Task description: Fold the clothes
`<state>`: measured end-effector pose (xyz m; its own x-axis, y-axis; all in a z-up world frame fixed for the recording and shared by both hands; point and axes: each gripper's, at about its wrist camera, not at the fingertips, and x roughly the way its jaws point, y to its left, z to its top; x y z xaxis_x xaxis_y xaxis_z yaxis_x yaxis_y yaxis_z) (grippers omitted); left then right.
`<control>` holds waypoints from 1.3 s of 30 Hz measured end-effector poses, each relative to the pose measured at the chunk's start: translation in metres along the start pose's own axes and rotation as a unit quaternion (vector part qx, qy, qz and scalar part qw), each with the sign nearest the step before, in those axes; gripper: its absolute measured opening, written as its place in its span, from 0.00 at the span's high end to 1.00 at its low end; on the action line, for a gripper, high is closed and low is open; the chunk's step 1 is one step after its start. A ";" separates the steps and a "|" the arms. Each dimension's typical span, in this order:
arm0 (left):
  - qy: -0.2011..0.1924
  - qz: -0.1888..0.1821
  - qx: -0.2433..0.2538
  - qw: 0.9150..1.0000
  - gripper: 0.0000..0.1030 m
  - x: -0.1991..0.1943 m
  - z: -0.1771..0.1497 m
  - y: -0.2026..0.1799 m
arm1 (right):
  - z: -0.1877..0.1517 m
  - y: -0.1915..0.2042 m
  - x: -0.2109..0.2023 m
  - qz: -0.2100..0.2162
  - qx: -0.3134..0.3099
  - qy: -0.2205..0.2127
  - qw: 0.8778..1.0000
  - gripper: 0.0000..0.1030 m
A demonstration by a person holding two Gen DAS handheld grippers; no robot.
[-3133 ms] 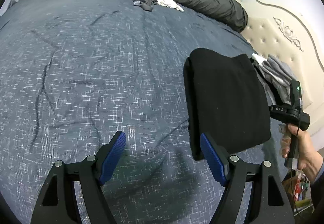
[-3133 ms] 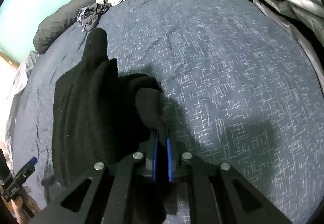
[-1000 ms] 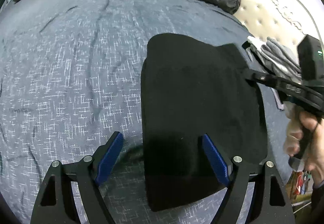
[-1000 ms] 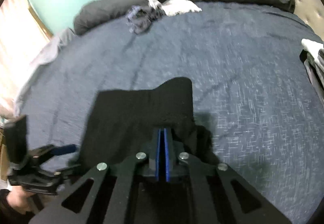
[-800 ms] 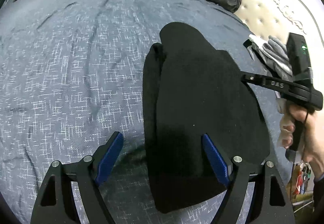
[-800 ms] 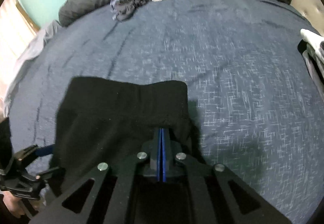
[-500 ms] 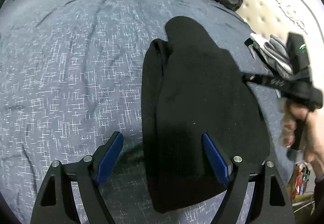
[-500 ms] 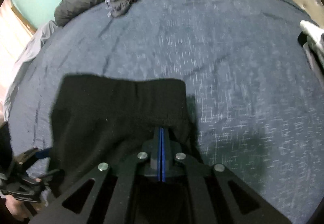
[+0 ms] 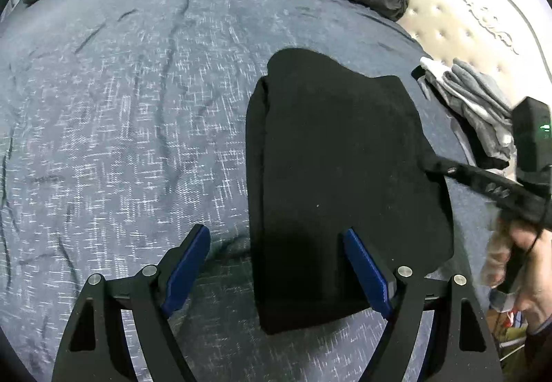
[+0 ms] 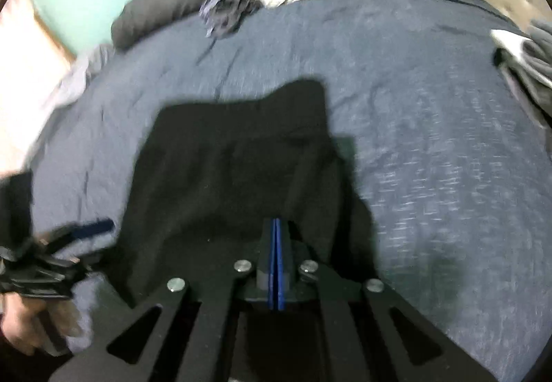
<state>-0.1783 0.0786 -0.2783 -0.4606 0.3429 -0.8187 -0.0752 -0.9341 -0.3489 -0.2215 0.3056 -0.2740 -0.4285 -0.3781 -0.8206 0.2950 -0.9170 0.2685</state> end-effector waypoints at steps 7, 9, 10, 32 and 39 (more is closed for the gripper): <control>0.018 -0.024 -0.029 0.999 0.19 0.006 0.007 0.003 | -0.021 -0.045 -0.015 0.021 0.089 0.038 0.995 0.42; 0.027 -0.028 -0.037 0.999 0.19 0.012 0.006 0.003 | -0.028 -0.050 -0.012 0.042 0.113 0.048 0.992 0.39; 0.032 -0.028 -0.038 0.998 0.19 0.015 0.005 0.002 | -0.032 -0.053 -0.010 0.051 0.123 0.054 0.990 0.33; 0.066 -0.092 -0.084 0.990 0.14 0.052 -0.006 0.002 | -0.053 -0.040 0.013 0.110 0.162 0.112 0.974 0.20; 0.067 -0.109 -0.089 0.988 0.14 0.056 -0.010 -0.001 | -0.049 -0.026 0.017 0.122 0.151 0.106 0.975 0.25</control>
<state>-0.1955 0.0996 -0.3281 -0.3292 0.5548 -0.7641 0.0030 -0.8086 -0.5884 -0.1947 0.3293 -0.3201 -0.1817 -0.5850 -0.7904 0.0885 -0.8102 0.5794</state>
